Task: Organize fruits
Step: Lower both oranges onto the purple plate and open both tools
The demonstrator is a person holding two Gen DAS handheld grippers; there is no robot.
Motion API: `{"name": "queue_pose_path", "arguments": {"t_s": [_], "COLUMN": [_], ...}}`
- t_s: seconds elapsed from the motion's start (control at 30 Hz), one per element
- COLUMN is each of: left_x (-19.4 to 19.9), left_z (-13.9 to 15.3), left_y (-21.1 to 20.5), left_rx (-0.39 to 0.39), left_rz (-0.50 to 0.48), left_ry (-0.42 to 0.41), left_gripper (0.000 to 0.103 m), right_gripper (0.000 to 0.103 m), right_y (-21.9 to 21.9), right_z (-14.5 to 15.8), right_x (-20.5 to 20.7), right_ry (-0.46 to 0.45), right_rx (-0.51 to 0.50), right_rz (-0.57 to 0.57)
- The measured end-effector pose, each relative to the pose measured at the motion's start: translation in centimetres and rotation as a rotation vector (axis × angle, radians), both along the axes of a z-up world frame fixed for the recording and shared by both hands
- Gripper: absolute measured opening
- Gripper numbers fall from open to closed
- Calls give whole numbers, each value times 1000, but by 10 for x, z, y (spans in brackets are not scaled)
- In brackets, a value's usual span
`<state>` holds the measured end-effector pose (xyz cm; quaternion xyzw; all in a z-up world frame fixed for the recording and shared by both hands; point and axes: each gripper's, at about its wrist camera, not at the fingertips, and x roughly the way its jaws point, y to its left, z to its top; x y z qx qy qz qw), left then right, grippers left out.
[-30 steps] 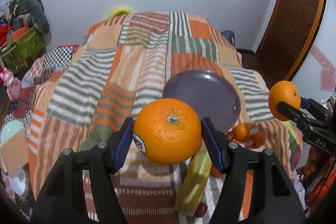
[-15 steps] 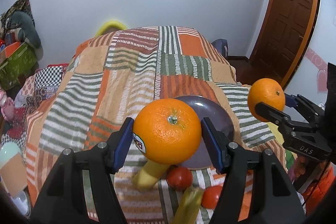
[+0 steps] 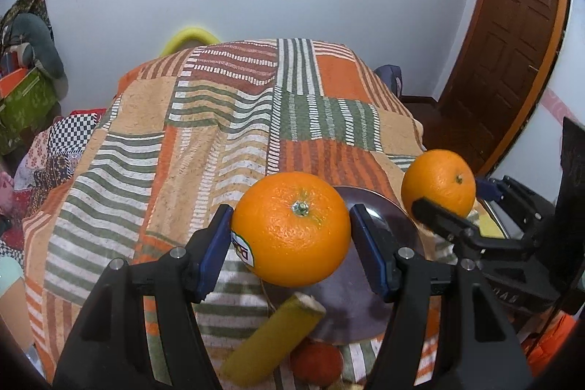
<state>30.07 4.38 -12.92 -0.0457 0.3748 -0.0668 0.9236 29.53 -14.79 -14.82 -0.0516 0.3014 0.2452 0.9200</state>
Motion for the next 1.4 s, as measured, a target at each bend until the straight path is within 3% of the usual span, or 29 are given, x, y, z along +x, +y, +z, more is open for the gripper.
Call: {"name": "queue_pose_path", "arguments": {"t_s": [0.4, 0.87, 1.0, 1.4], "left_x": [45, 72, 76, 62], "left_z": [-40, -84, -91, -72], "left_y": [5, -10, -7, -9], "left_rx": [4, 4, -39, 14], "left_rz": [12, -64, -74, -81], "left_ry": [110, 268, 305, 258], "left_gripper": [64, 64, 65, 69], "right_gripper": [67, 67, 67, 72], "right_y": [17, 32, 34, 37], "right_z": [-37, -63, -64, -55], "right_x": [42, 61, 61, 57], "right_ry": [142, 219, 212, 193], "right_rx": [-59, -176, -203, -239], "right_rz": [45, 119, 134, 139]}}
